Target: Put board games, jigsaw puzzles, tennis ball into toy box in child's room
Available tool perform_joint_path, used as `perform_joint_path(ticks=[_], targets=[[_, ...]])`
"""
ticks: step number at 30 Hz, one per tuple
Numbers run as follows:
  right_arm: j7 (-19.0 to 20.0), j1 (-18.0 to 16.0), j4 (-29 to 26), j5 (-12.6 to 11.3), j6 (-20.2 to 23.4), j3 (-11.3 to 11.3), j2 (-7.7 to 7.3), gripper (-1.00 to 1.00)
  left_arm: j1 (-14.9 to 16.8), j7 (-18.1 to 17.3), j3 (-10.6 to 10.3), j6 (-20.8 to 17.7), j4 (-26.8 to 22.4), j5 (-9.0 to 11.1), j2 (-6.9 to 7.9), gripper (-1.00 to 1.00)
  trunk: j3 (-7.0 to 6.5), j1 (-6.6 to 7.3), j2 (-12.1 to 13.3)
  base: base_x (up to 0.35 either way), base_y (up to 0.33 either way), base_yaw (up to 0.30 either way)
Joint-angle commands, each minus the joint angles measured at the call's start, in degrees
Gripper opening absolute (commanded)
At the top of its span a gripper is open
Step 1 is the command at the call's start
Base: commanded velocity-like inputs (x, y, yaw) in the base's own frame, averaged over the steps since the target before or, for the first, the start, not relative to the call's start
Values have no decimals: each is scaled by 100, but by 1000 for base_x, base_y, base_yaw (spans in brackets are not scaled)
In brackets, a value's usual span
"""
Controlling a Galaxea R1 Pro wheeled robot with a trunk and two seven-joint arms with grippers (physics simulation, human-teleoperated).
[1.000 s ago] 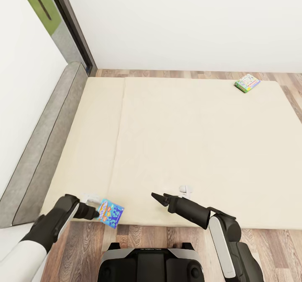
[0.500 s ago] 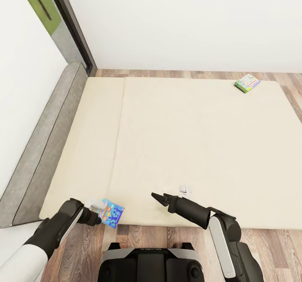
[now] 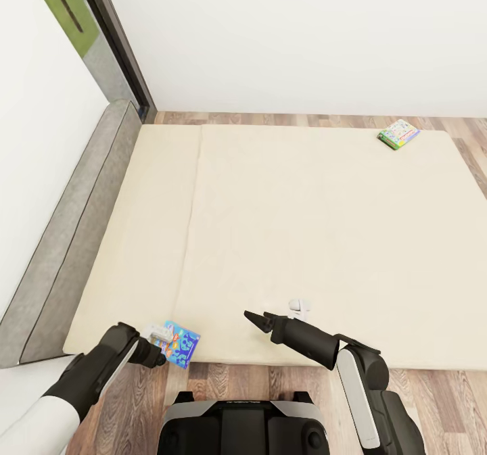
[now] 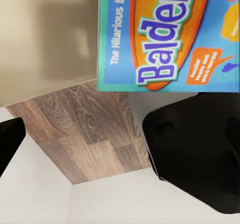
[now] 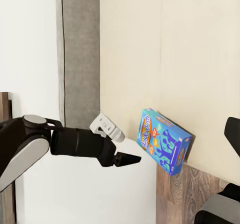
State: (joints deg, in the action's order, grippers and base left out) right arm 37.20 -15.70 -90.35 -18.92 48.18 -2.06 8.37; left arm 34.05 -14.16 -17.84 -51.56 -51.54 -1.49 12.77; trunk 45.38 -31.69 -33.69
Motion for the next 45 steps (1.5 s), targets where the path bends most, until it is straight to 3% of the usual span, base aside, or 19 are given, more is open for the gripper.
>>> perform_joint_path(ticks=[1, 17, 27, 45], targets=[[25, -3, -1, 2, 33, -12, 6, 100, -1, -16, -22, -17, -6, -18, 0, 100, 5, -2, -6, 0, 0, 0], [25, -3, -3, 2, 33, -9, 6, 100, -12, 47, -444, -10, 31, -27, -11, 100, 5, -2, -6, 0, 0, 0], [25, -3, -6, 2, 33, -11, 6, 100, -13, 91, -480, 28, 54, -27, -17, 100, 5, -2, -6, 0, 0, 0], [25, -3, -2, 2, 33, -14, 6, 100, -13, 748, -443, 547, 231, -17, -37, 100, 5, -2, -6, 0, 0, 0]])
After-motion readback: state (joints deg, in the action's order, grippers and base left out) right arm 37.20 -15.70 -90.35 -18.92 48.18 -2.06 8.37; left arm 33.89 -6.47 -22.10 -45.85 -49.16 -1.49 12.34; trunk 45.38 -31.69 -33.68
